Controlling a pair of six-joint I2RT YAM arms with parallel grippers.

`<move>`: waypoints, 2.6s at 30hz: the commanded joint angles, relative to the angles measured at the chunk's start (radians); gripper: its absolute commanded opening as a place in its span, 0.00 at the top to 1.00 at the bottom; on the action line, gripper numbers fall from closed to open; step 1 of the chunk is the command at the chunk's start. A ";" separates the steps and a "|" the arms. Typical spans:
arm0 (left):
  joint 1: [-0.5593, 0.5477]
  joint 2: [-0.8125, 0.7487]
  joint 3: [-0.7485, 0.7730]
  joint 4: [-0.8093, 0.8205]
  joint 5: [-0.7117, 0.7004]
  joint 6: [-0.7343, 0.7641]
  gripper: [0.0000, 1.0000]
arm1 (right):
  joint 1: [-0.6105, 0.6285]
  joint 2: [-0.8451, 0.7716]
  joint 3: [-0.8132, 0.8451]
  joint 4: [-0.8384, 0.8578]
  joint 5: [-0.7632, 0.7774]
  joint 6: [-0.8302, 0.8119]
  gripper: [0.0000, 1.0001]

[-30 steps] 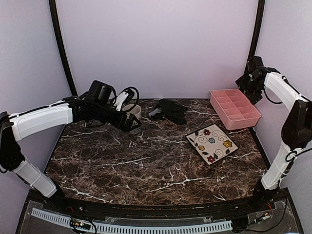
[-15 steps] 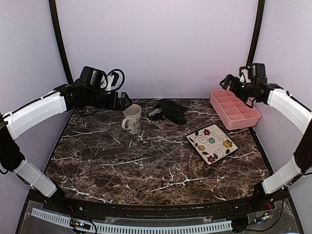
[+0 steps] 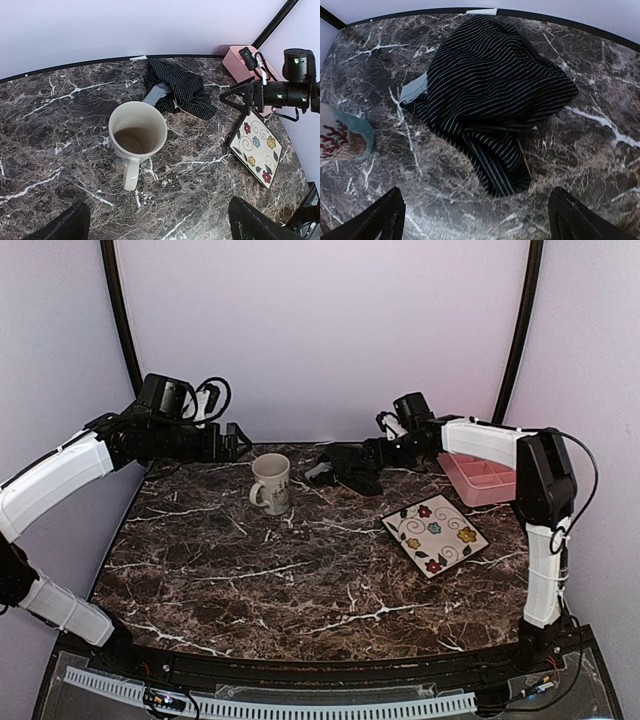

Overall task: Roll the underwear
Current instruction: Pick up the underwear from the corner of the board, then place the underwear at the center of the board, then pick up the underwear from the center of the board.

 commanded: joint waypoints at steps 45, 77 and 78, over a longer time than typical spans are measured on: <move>0.084 -0.020 -0.038 -0.006 0.106 0.078 0.01 | 0.120 -0.410 -0.308 0.156 -0.626 0.277 0.80; 0.055 0.062 -0.654 0.643 0.439 -0.385 0.35 | 0.170 -0.007 -0.062 -0.265 0.008 -0.044 0.40; 0.051 0.075 -0.670 0.688 0.446 -0.416 0.35 | 0.172 0.010 -0.037 -0.265 0.012 -0.048 0.40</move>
